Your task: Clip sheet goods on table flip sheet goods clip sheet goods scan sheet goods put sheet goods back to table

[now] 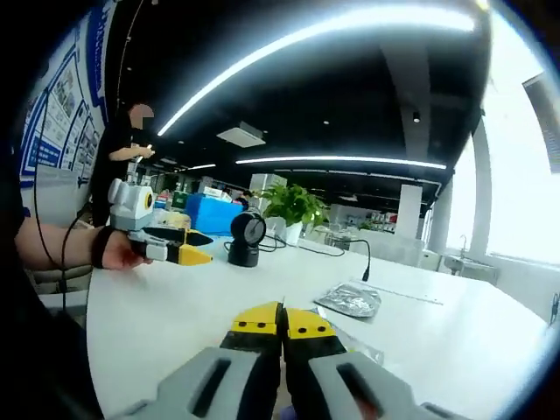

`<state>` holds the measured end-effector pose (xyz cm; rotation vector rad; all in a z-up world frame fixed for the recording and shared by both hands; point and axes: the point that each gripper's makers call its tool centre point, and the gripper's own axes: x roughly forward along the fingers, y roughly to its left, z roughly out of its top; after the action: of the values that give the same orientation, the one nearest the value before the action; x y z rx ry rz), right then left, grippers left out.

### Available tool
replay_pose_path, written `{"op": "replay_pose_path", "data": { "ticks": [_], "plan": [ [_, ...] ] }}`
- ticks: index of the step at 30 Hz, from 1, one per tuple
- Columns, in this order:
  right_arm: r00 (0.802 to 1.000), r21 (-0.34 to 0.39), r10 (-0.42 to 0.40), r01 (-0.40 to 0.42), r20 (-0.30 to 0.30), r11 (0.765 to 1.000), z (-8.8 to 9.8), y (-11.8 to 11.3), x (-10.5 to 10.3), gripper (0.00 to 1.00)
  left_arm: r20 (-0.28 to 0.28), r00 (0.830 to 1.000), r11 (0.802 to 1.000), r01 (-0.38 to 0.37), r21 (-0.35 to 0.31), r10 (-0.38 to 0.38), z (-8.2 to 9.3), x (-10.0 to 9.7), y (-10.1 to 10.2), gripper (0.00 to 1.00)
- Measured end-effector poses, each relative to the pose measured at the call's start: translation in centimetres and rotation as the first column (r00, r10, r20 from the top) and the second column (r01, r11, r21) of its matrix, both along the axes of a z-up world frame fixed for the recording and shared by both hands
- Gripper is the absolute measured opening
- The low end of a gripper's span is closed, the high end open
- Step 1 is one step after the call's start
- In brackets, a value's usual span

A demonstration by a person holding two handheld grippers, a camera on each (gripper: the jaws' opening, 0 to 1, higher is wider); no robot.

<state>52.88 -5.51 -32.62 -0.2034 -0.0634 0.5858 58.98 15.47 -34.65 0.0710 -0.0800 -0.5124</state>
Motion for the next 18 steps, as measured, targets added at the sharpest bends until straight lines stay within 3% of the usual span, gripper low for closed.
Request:
{"op": "replay_pose_path", "data": {
  "ticks": [11, 18],
  "plan": [
    [0.997, 0.072, -0.074, 0.073, 0.02, 0.995, 3.6, -1.6, 1.4, 0.0, -0.005, 1.0, 1.0, -0.019, 0.006, 0.019, -0.2, 0.2, 0.3, 0.42],
    [0.995, 0.085, -0.099, 0.097, 0.017, 0.992, 3.4, -2.1, 1.5, 0.0, 0.001, 1.0, 1.0, -0.011, 0.024, 0.011, -0.2, 0.1, 0.1, 0.42]
  ]
}}
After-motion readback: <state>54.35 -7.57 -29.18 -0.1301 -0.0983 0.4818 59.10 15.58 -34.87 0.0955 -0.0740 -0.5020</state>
